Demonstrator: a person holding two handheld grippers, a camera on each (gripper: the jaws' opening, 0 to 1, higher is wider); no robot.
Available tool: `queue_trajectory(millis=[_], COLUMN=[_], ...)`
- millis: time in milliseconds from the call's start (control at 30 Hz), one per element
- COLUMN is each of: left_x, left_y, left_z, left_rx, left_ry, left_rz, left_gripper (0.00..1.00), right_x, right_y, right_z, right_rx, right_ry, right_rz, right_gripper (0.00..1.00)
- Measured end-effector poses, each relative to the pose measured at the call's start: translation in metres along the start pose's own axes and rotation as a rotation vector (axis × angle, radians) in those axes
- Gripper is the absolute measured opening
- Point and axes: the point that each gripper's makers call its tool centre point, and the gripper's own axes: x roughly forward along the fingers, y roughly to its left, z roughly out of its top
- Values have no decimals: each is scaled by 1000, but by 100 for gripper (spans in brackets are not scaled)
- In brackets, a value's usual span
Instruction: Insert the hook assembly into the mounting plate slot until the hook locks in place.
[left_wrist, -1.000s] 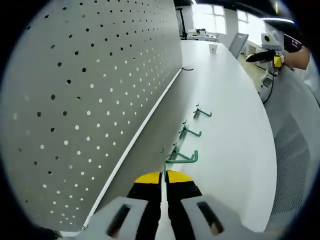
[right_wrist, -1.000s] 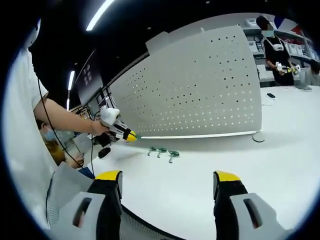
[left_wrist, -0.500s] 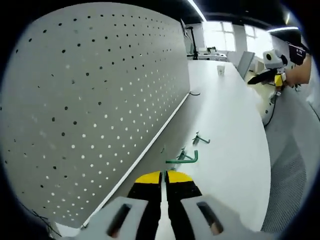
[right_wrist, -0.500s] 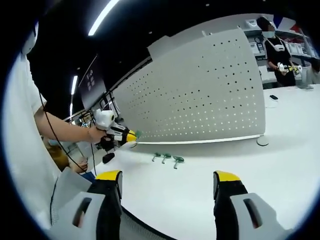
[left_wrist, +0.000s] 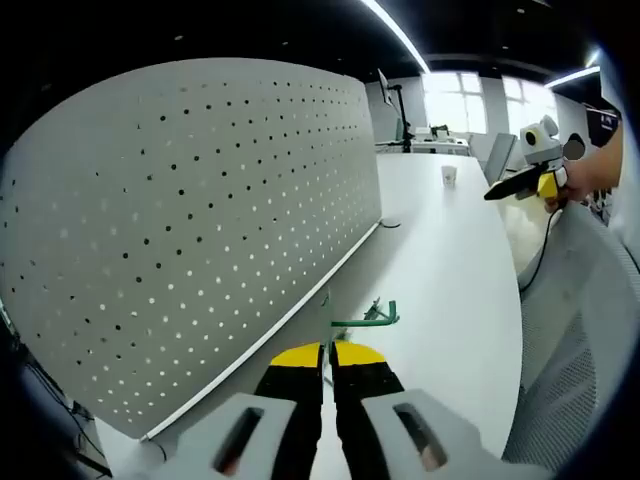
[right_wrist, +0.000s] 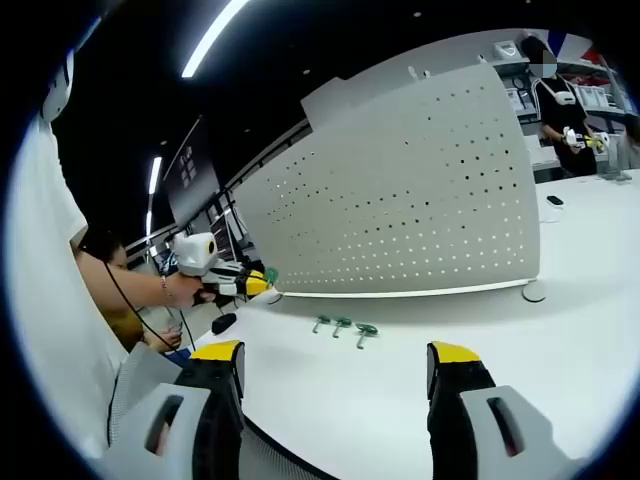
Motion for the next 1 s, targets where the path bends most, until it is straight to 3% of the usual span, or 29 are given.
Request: queue_trajectory(millis=[333,1000], left_x=[-14,-48], left_y=[-15,-31], left_z=[25,58], left_rx=[-50,-147], left_ry=[-104,-289], left_rz=[46,114], left_gripper=[2,2], right_x=[4,1], right_y=[7,19], right_z=[0,10], right_rx=[-2,-16], right_ry=[-4,-26], right_rz=[12,34], right_gripper=[72,72])
